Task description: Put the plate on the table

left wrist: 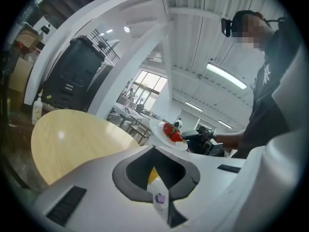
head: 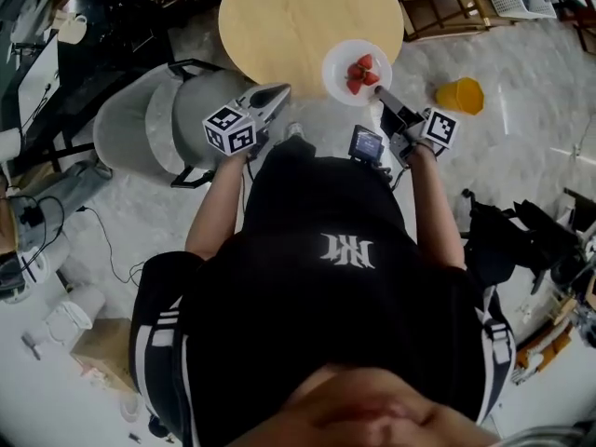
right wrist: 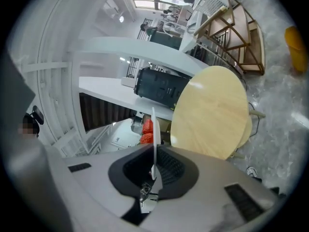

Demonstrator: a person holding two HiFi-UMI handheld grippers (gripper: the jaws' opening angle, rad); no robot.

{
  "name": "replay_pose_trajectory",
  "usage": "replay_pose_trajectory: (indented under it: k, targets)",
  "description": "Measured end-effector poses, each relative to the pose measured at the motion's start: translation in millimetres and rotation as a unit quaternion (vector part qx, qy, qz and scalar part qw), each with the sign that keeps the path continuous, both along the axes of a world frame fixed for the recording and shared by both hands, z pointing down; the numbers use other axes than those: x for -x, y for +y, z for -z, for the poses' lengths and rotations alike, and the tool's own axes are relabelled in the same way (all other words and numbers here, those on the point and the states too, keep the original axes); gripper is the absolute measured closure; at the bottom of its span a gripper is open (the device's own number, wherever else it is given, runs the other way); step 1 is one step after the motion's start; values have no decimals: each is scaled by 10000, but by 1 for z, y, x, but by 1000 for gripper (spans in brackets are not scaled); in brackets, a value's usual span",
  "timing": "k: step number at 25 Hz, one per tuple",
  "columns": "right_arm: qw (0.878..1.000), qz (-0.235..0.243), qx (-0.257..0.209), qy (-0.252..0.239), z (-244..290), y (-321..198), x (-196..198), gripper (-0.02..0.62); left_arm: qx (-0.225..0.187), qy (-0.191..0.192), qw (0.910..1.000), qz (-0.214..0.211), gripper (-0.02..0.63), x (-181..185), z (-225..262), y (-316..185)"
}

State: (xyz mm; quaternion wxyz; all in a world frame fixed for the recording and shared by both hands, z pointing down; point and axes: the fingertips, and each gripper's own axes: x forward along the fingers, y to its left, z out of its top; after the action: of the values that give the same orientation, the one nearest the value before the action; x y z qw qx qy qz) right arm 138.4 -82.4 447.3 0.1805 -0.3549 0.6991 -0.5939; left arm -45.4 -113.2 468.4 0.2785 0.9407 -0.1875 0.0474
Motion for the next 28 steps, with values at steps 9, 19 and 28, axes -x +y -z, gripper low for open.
replay_pose_trajectory:
  k: [9, 19, 28]
  targets:
    - [9999, -127, 85, 64, 2, -58, 4, 580, 121, 230, 9995, -180, 597, 0, -16, -65]
    - [9988, 344, 334, -137, -23, -101, -19, 580, 182, 34, 9996, 221, 597, -22, -17, -100]
    - [9909, 1253, 286, -390, -31, -162, -34, 578, 325, -308, 9932, 1072, 597, -48, -12, -127]
